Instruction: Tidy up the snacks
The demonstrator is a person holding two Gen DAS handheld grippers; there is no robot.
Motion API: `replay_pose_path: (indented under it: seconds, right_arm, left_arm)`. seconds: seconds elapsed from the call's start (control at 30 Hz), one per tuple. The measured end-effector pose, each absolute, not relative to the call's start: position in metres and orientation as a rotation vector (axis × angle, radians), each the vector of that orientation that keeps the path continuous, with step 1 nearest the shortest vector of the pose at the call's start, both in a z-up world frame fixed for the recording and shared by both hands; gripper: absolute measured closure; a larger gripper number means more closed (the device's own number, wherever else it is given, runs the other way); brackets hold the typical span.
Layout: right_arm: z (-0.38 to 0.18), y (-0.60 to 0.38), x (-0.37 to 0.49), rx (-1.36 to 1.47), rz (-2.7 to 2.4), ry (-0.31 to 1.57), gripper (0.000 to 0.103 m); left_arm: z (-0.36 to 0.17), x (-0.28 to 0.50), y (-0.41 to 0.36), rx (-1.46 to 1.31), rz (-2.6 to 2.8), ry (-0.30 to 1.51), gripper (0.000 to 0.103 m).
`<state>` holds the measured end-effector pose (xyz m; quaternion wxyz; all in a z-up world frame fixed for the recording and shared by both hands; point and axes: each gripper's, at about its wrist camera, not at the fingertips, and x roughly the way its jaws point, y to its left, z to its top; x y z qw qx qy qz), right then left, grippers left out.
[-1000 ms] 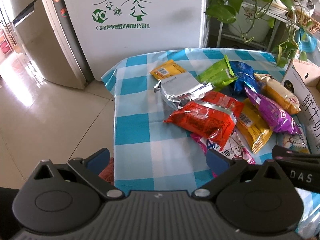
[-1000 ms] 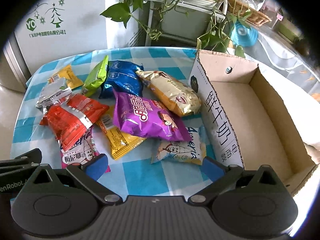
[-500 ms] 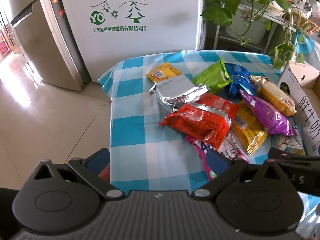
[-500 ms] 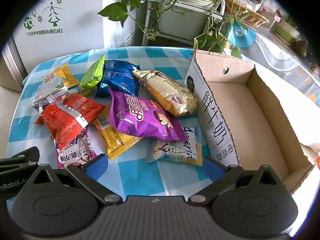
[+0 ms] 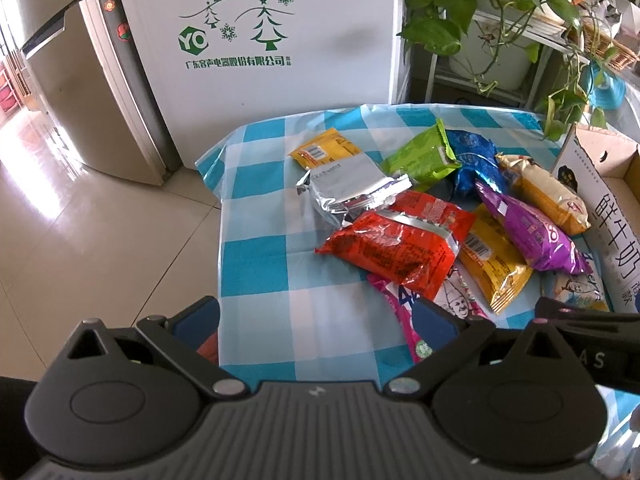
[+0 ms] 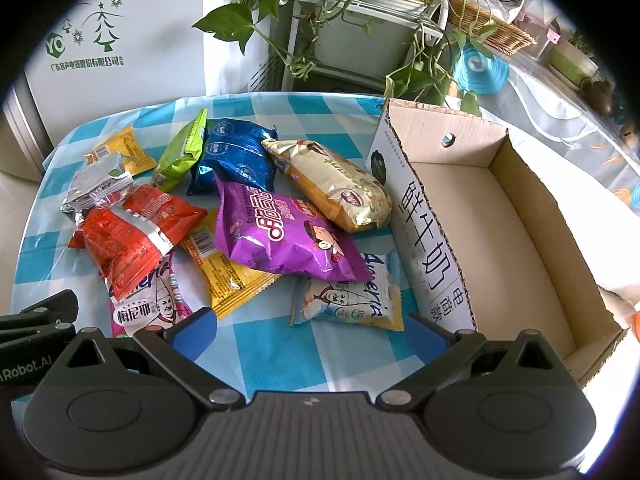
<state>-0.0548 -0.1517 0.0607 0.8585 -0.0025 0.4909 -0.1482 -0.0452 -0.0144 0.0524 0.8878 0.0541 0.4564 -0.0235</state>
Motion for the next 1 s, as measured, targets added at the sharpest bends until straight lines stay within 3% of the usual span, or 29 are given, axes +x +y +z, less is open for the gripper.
replay_pose_path:
  seconds: [0.63, 1.0]
  right_arm:
    - [0.064, -0.159, -0.059, 0.029, -0.277, 1.026, 0.001]
    - [0.085, -0.185, -0.078, 0.164, -0.078, 0.914, 0.0]
  left_arm:
    - [0.06, -0.043, -0.009, 0.032, -0.136, 0.966, 0.002]
    - [0.087, -0.004, 0.004, 0.027, -0.188, 0.968, 0.002]
